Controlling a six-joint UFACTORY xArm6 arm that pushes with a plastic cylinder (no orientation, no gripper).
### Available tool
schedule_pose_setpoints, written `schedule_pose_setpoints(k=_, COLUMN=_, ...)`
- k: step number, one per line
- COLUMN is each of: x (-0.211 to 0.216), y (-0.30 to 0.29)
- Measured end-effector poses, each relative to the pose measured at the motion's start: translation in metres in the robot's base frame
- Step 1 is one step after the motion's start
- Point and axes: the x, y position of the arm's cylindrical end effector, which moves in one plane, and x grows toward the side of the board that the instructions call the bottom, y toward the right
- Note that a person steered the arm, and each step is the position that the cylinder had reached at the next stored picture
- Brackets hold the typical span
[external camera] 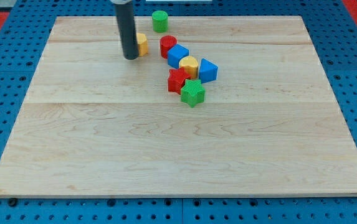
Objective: Slide the yellow hexagon to the top center
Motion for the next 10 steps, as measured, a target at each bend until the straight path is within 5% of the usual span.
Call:
schedule_pose_setpoints(k=1, x=-0.006, y=-0.028)
schedule_pose_setpoints(k=4, x=-0.051, y=0.057)
schedule_pose_setpoints(k=8, x=-0.034, y=0.126)
schedule_pose_setpoints(k=10, x=-0.060, y=0.131)
